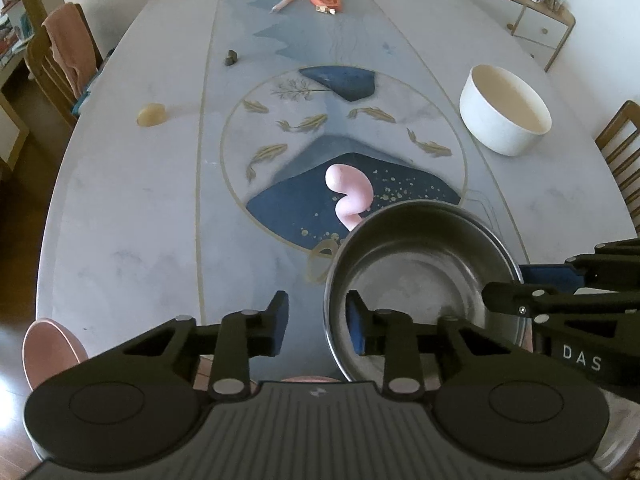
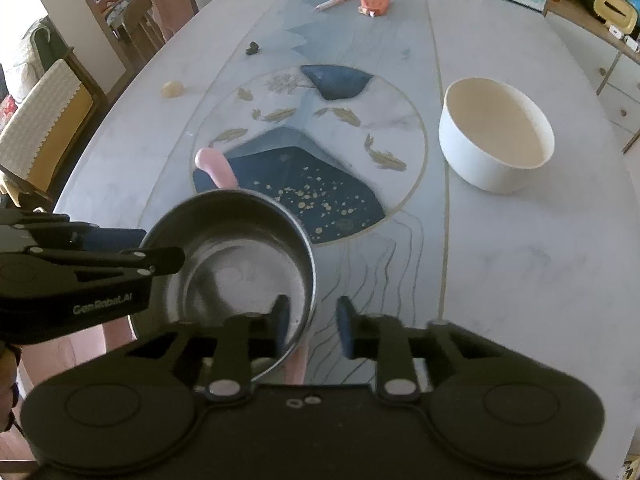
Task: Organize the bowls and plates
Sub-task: 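Move both tools to the small steel saucepan rim and close them, then lift the steel saucepan off the table with both tools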
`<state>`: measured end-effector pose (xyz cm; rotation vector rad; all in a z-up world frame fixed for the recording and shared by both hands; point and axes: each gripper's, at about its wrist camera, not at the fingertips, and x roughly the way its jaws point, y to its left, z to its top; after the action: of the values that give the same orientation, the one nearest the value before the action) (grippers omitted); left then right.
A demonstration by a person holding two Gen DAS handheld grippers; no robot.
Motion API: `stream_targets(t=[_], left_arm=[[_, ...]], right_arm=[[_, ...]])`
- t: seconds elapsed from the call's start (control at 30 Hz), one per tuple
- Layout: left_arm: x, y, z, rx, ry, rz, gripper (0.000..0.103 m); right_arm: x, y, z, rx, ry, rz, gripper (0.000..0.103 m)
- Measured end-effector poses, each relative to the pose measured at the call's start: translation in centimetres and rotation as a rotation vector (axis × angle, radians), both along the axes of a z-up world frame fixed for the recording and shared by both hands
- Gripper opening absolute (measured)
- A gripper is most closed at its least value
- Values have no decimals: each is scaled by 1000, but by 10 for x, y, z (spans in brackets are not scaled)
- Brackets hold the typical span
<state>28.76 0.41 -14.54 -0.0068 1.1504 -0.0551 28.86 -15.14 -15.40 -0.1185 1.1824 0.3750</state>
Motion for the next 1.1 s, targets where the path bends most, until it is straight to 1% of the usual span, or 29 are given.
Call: stream_targets(t=[0.07, 0.13, 0.23, 0.27, 0.4, 0.53, 0.83, 1.0, 1.07, 1.1], left_arm=[[0, 0, 1, 1, 5, 2, 19], [0, -1, 1, 3, 5, 2, 15], [-2, -3, 3, 3, 0, -3, 8], [-2, -4, 4, 6, -3, -7, 6], [-4, -9, 8, 26, -21, -17, 5], [-5, -11, 13, 19, -28, -15, 4], [-7, -18, 22, 18, -43, -17, 3], [-10, -22, 30, -7, -60, -17, 2], [-14, -27, 39, -56, -84, -43, 0], [-15, -33, 43, -51, -94, -58, 0]], right_arm=[[0, 0, 0, -3, -2, -1, 18], [0, -1, 0, 4, 2, -2, 16], [-1, 0, 0, 11, 2, 3, 10], [-2, 1, 0, 5, -3, 2, 10], [-3, 3, 1, -2, -9, -9, 9], [-3, 0, 3, -2, -13, -34, 8], [-5, -7, 13, 7, -22, -48, 8], [-7, -14, 23, 23, -15, -53, 8], [-9, -15, 26, 36, -13, -44, 9], [-11, -14, 28, 37, -9, -37, 9]])
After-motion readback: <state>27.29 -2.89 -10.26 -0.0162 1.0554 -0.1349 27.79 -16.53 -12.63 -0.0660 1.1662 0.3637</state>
